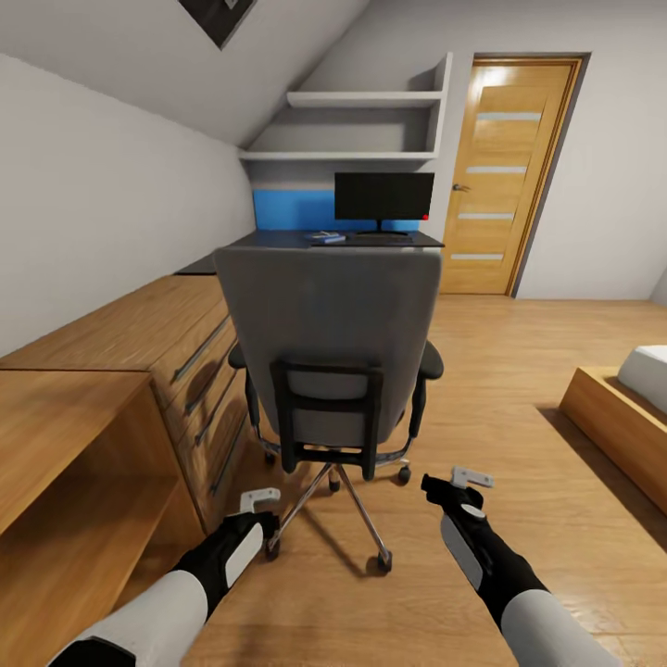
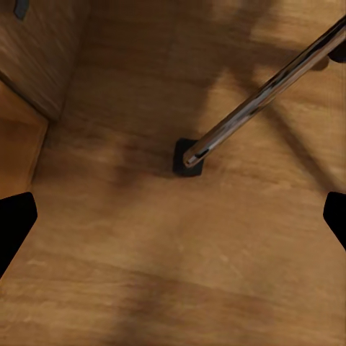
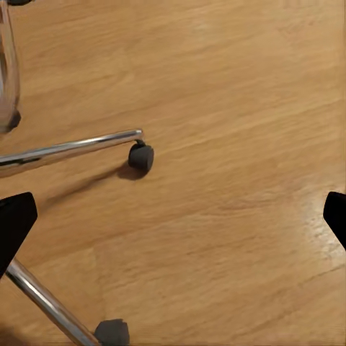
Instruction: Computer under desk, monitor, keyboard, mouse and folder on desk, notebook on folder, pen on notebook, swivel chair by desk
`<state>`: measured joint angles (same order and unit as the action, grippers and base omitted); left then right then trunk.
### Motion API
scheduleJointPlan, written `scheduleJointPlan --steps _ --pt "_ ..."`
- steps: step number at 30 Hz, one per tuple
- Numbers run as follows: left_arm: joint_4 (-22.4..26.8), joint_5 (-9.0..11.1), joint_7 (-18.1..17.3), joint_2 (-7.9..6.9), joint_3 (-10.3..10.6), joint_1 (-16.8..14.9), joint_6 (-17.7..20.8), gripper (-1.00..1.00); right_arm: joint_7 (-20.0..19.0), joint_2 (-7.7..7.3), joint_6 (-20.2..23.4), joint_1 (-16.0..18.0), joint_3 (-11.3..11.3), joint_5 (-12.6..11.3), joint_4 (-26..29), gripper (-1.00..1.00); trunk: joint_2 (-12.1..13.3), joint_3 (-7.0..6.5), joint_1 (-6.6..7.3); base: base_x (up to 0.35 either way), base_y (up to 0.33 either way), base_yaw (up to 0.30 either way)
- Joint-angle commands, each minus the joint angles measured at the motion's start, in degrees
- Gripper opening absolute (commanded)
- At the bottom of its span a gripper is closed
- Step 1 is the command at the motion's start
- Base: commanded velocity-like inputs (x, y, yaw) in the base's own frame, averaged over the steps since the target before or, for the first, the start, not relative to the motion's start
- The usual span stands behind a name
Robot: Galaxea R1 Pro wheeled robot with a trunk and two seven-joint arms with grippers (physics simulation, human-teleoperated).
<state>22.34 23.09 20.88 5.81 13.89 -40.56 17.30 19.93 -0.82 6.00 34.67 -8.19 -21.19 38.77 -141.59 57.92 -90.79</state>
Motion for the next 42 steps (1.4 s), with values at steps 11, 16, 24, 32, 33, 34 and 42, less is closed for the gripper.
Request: scheduleJointPlan --steps 11,16,24,32,33,34,42 --pt "-1.0 0.5 0.4 0.15 0.3 -0.2 -4.1 1.0 0.5 1.04 -0.3 0.0 0.6 0.1 0.5 1.0 -1.7 2.33 -1.06 0.0 0.0 0.0" --pt "-3.8 0.6 0.4 0.07 0.3 -0.2 -10.3 1.0 0.6 1.89 -3.2 -0.3 -1.3 1.5 0.5 1.0 -1.8 2.77 -1.11 0.0 0.0 0.0" --pt "-8.4 0.5 0.3 0.14 0.3 -0.2 -20.1 1.0 0.7 2.57 -5.9 -0.3 -3.3 2.5 0.7 1.0 -1.8 2.77 -1.11 0.0 0.0 0.0" --pt "-8.6 0.4 0.3 0.17 0.4 -0.2 -20.4 1.0 0.8 2.86 -9.8 -0.4 -3.3 2.5 0.6 1.0 -1.8 2.42 -1.11 0.0 0.0 0.0" --pt "-8.6 0.4 0.3 0.17 0.4 -0.2 -20.4 1.0 0.8 2.85 -9.9 -0.4 -3.4 2.5 0.6 1.0 -1.8 2.34 -1.11 0.0 0.0 0.0" --pt "-8.8 0.4 0.3 0.17 0.4 -0.2 -20.4 1.0 0.8 2.89 -10.0 -0.4 -3.4 2.5 0.6 1.0 -1.8 2.25 -1.11 0.0 0.0 0.0" --pt "-8.8 0.4 0.3 0.18 0.4 -0.2 -20.5 1.0 0.8 2.93 -10.0 -0.4 -3.4 2.5 0.5 1.0 -1.8 1.53 -1.11 0.0 0.0 0.0"
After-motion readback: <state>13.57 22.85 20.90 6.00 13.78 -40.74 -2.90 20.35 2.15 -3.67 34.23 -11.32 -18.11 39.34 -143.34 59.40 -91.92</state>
